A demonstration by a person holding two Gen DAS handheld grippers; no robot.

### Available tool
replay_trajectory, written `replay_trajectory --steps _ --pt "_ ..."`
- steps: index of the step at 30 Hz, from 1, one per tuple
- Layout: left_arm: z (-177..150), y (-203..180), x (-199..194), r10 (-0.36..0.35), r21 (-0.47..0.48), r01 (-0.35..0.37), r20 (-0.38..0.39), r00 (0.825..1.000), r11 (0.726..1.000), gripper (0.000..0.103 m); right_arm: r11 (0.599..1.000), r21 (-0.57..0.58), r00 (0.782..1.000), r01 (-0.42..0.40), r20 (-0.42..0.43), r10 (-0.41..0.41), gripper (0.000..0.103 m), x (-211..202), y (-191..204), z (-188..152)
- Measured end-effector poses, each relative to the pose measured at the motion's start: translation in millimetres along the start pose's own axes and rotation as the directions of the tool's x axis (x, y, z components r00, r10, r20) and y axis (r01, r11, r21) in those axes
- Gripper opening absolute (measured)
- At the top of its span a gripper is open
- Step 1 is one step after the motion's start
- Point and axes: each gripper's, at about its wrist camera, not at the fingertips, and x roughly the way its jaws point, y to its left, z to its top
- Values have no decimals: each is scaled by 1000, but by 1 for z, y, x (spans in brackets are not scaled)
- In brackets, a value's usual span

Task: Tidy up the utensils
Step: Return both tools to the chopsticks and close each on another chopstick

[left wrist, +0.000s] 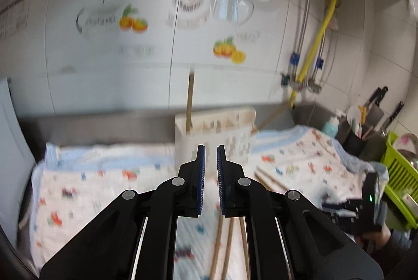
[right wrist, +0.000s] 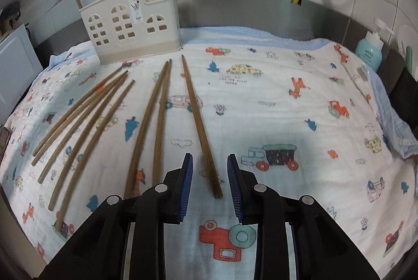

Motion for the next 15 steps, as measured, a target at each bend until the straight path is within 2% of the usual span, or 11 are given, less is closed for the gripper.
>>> replay_trajectory --steps 6,15 --pt "-55 9 9 13 -18 -15 -113 993 1000 9 1000 -9 1000 -8 -17 8 22 8 -2 -3" --pt "-120 1 33 -24 0 25 -277 960 1000 9 999 -32 1000 20 -12 -21 13 9 1 -5"
